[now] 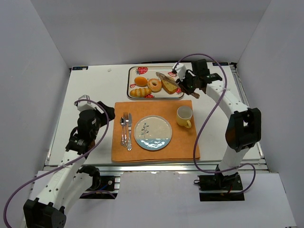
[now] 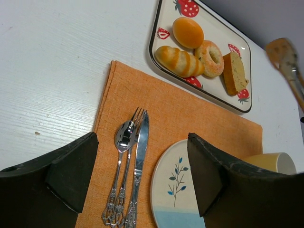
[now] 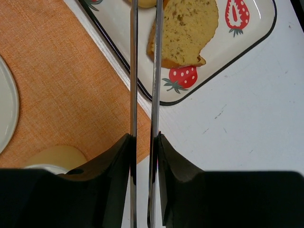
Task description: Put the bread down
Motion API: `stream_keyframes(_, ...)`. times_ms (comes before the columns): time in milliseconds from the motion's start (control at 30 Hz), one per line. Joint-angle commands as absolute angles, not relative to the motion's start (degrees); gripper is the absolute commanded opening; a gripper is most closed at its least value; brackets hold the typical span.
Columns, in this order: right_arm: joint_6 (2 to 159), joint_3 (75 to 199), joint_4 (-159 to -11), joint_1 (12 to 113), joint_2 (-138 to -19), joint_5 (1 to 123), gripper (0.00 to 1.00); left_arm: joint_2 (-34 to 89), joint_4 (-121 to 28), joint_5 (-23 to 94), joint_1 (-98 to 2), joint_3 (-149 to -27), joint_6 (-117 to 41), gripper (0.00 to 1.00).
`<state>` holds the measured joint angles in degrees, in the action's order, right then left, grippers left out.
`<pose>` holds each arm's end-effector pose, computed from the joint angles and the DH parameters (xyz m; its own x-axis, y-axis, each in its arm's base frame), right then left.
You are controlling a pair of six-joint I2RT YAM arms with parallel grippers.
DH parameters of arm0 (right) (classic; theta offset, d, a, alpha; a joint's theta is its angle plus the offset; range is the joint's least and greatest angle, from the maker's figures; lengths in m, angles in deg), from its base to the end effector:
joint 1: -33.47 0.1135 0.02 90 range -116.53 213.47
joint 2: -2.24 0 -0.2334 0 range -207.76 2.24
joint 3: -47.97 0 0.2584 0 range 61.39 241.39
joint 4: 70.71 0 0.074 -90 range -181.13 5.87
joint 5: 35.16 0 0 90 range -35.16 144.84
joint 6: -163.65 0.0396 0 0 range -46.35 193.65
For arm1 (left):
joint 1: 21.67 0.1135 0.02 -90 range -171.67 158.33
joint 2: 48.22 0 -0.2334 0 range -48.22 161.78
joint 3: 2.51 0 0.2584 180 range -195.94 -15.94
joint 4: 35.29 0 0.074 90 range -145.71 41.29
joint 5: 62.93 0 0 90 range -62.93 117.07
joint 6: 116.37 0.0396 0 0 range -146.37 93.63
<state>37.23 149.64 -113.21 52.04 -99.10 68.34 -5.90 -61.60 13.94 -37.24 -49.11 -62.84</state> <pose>0.3835 0.1386 0.2683 -0.2309 -0.6866 -0.6894 -0.7590 0.5704 -0.3139 0.2042 -0.0476 0.2477 -0.3254 -0.5103 -0.7961 -0.1677 0.8597 -0.4825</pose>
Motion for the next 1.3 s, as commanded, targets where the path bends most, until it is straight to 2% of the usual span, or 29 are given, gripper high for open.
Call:
stream_keyframes(0, 33.58, 154.55, -113.66, 53.68, -100.41, 65.65, 0.33, -7.88, -61.72, 13.18, -37.05, -49.07, -63.46, 0.85)
stream_keyframes(300, 30.59, 158.69, -115.51, 56.32, -103.84, 63.37, 0.34, -8.58, -61.98, 12.66, -37.05, -48.63, -63.55, 0.85)
stream_keyframes(733, 21.46, 156.58, -112.43, 60.54, -104.71, 60.30, 0.40, -8.93, -61.98, 12.48, -37.05, -48.11, -63.46, 0.85)
stream_keyframes(1267, 16.00, 156.67, -109.62, 60.80, -107.36, 57.74, 0.47, -8.85, -62.07, 11.95, -37.05, -48.02, -63.37, 0.85)
